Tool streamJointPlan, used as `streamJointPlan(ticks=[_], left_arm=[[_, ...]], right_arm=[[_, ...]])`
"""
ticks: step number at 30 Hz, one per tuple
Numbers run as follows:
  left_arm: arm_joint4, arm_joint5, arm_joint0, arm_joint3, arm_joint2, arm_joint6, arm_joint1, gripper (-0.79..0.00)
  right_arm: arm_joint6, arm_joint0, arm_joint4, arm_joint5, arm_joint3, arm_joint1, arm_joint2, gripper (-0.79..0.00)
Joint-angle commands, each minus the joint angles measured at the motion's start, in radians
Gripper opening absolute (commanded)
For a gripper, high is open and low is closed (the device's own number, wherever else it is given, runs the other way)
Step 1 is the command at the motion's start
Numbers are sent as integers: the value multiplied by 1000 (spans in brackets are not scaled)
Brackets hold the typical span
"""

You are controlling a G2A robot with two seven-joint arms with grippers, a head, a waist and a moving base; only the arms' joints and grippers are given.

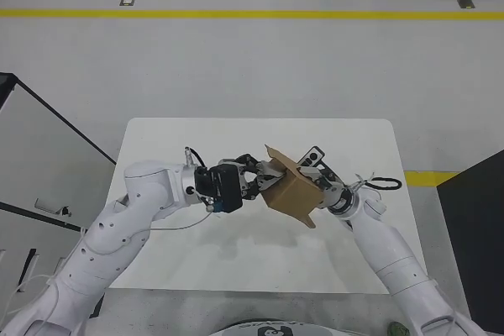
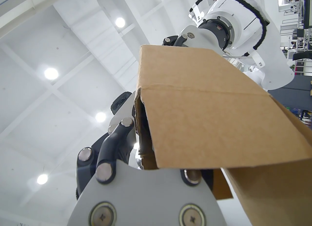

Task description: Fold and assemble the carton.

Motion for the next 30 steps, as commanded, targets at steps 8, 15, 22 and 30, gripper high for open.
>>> streamJointPlan(ticks=[8,15,22,30], left_arm=[[3,-6,6,0,10,2,0,-785],[-17,4,8,8,2,8,0,-785],[-29,4,23,-6,-43,7,8,-785],[-33,18,39,-38,-114,-3,19,-785]], right_arm=[[-2,-4,-1,1,-5,-1,0,-785],[2,-6,0,0,2,-2,3,-785],[3,-9,-2,-9,0,0,19,-785],[1,-13,-14,-21,-3,1,29,-785]])
